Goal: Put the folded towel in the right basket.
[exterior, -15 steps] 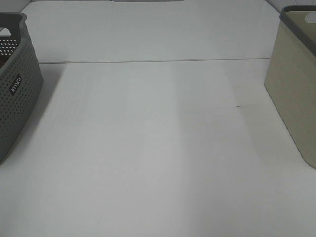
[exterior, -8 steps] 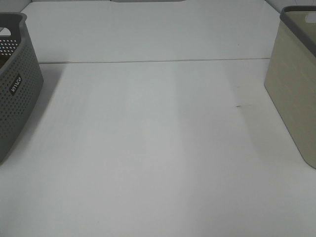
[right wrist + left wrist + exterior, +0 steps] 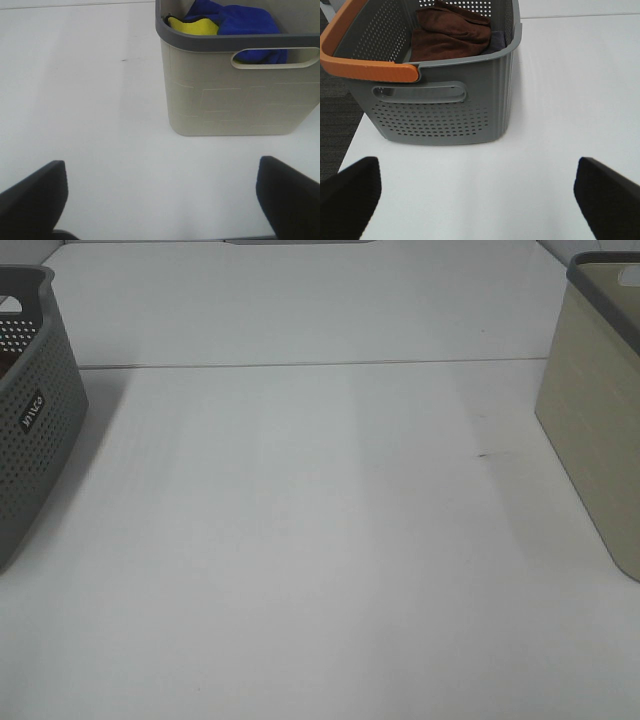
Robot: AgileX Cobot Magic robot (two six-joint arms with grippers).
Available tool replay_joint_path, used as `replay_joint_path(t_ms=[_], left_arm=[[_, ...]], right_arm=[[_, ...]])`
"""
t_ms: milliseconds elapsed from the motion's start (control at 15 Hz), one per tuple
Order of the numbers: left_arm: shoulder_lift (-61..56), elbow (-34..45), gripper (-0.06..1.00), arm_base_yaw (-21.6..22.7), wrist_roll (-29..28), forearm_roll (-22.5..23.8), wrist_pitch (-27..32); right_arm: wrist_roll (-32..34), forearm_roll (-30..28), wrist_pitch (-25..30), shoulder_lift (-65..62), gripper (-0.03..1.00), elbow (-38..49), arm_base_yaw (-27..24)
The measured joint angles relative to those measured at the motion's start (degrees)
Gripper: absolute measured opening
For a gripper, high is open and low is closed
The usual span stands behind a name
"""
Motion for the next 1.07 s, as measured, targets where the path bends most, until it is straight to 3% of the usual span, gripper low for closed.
replay_joint_path(t_ms=[1067], left_arm=[[0.0,0.0,0.97,0.0,0.0,0.0,0.0]], right_arm=[[-2.3,1.9,-0.7,-1.1,0.96,1.7,0.0]])
